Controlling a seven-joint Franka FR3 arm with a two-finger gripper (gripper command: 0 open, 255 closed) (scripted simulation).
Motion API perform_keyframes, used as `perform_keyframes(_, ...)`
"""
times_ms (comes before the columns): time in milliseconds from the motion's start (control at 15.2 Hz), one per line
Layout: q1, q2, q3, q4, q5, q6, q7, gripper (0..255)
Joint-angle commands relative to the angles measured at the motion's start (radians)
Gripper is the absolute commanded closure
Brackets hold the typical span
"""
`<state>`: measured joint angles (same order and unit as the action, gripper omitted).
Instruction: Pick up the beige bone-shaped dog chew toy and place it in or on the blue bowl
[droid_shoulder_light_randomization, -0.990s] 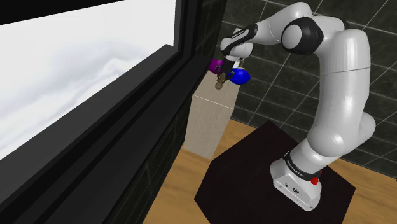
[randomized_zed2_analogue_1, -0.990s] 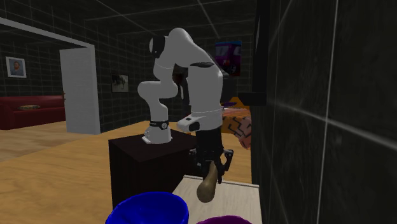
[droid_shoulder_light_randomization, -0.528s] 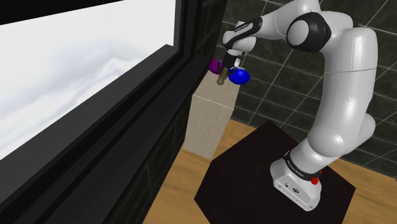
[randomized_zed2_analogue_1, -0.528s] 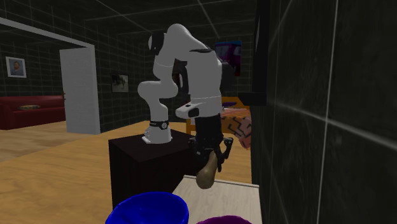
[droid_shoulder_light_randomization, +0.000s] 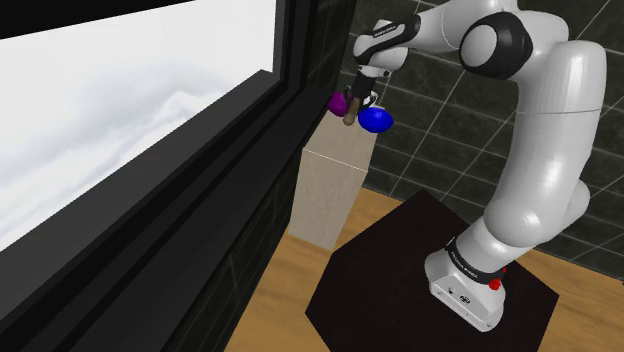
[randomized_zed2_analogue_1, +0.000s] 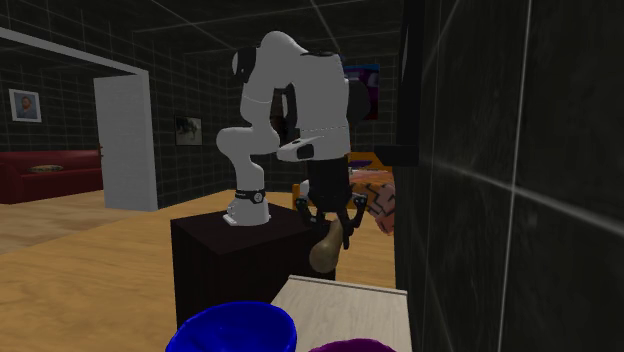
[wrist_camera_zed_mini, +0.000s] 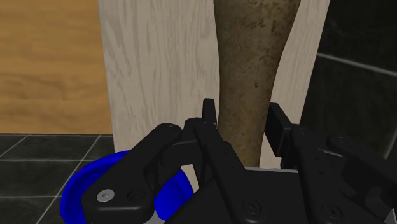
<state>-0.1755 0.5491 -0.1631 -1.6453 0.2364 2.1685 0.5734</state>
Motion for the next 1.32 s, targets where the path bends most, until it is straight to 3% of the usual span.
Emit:
perform_keyframes(0, 0.000, -0.015, -0.003, 0.008, -0.005, -0.023, 0.004, 255)
perform_keyframes(264, -0.051, 0.026, -0.013, 0.087, 0.002, -0.068, -0.048, 255)
perform_keyframes(660, -0.157, 0.147, -0.027, 0.292, 0.016, -0.166, -0.141, 255)
perform_keyframes(1122, -0.298, 0.372, -0.030, 0.691, 0.029, -0.348, -0.215, 255)
perform_keyframes(1254, -0.297, 0.379, -0.028, 0.676, 0.030, -0.326, -0.218, 255)
